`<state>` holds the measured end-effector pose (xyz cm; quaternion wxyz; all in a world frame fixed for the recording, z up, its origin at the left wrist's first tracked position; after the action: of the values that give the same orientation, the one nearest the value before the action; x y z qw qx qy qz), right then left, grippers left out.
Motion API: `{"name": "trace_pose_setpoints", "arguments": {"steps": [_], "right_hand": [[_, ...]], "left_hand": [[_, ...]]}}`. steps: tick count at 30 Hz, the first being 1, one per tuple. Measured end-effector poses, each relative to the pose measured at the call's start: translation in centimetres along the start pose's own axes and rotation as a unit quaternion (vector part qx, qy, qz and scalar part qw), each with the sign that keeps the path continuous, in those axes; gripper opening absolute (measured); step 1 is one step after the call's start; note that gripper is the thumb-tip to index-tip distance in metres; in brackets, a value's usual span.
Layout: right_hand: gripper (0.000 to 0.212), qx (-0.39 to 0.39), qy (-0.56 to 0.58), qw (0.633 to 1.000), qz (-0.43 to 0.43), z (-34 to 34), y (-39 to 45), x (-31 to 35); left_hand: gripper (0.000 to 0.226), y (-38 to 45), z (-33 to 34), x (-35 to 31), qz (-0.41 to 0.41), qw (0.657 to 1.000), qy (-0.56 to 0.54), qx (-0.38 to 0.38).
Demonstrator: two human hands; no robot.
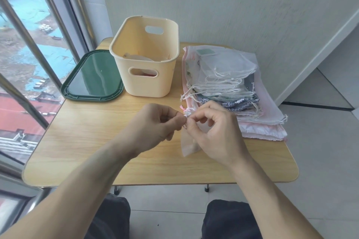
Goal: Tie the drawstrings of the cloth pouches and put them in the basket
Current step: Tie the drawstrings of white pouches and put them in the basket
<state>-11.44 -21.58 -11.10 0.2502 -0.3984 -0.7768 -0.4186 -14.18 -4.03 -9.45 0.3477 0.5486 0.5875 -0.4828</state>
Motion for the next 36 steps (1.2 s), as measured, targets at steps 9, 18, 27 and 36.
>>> {"name": "trace_pose_setpoints", "arguments": {"steps": [9, 18, 27, 36], "right_hand": [[0.01, -0.001, -0.003, 1.0, 0.004, 0.1, 0.1, -0.3], [0.011, -0.059, -0.033, 0.998, -0.015, -0.4, -0.1, -0.2], [0.013, -0.051, -0.052, 0.995, -0.063, 0.1, -0.3, -0.1], [0.007, -0.084, -0.077, 0.993, -0.027, 1.1, -0.6, 0.5]], "left_hand": [[0.022, -0.1, 0.4, -0.2, -0.067, 0.988, -0.123, 0.068], [0.019, 0.0, 0.4, -0.3, -0.09, 0.981, -0.164, 0.055], [0.018, 0.3, 0.6, 0.1, -0.096, 0.977, -0.187, 0.025], [0.016, 0.5, 0.8, 0.9, -0.091, 0.978, -0.183, -0.032]]}}
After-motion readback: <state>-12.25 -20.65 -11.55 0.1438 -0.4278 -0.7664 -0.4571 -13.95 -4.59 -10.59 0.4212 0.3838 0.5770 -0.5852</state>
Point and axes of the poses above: each hand's wrist, its own y-axis towards the middle knuckle, its own z-axis out of the palm, x = y × z, the point moved 1 cm from there along y, towards the middle knuckle, and after that the axes turned 4 degrees about -z, right-handed, at the moved point
